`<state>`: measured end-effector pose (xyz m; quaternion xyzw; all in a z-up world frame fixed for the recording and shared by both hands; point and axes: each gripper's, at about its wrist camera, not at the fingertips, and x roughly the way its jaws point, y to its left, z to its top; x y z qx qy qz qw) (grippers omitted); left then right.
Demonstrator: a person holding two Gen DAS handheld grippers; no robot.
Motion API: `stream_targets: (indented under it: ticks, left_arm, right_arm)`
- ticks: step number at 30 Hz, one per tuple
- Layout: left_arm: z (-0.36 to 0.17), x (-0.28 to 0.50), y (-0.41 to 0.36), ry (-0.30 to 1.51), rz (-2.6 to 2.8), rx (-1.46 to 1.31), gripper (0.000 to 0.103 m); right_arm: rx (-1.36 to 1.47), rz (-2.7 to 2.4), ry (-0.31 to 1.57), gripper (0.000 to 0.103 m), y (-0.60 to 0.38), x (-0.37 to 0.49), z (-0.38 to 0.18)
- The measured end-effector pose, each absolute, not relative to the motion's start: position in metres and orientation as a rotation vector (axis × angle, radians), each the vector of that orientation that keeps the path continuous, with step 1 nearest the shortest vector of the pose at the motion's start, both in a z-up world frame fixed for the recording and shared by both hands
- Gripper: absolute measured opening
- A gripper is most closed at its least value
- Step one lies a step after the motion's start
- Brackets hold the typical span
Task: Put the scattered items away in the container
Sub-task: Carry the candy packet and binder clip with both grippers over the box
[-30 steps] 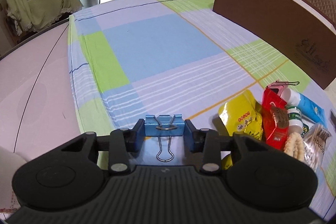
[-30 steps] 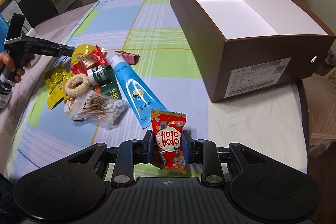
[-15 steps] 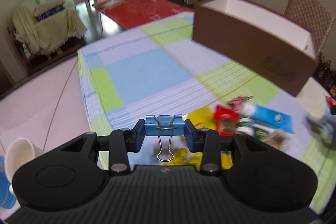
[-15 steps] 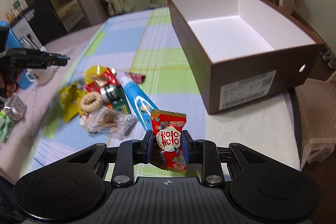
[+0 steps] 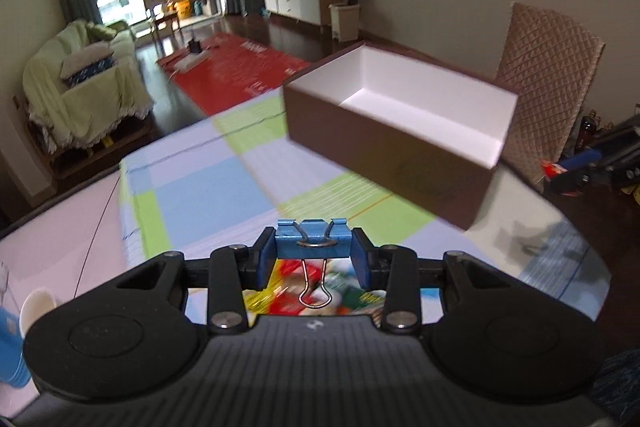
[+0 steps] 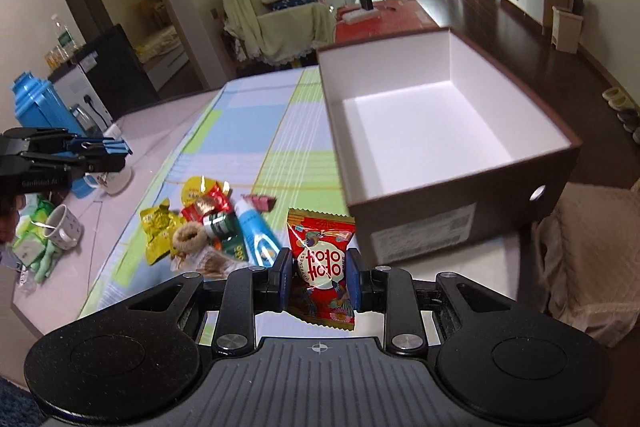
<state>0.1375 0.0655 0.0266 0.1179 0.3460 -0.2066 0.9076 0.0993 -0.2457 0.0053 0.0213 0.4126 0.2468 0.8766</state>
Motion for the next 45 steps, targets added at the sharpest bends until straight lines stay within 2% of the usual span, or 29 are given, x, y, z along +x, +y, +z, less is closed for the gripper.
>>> stream_targets:
  ticks: [9, 20, 31, 45]
  left_arm:
    - [0.051, 0.156, -0.03, 0.637, -0.517, 0.31, 0.034]
    - [0.043, 0.204, -0.113, 0.655, -0.57, 0.383, 0.034]
    - [0.007, 0.262, -0.158, 0.765, -0.688, 0.526, 0.034]
    - [-0.059, 0.327, -0.187, 0.918, -0.779, 0.603, 0.034]
  right_arm:
    - [0.011, 0.563, 0.788, 0.027, -0.288, 0.14, 0.044]
    - [-0.061, 0.622, 0.796, 0.027, -0.317, 0.201, 0.061]
    - [-0.249, 0.685, 0.911, 0.027, -0.311, 0.259, 0.028]
    - [-0.324, 0.715, 1.07, 0.027, -0.31, 0.314, -0.036]
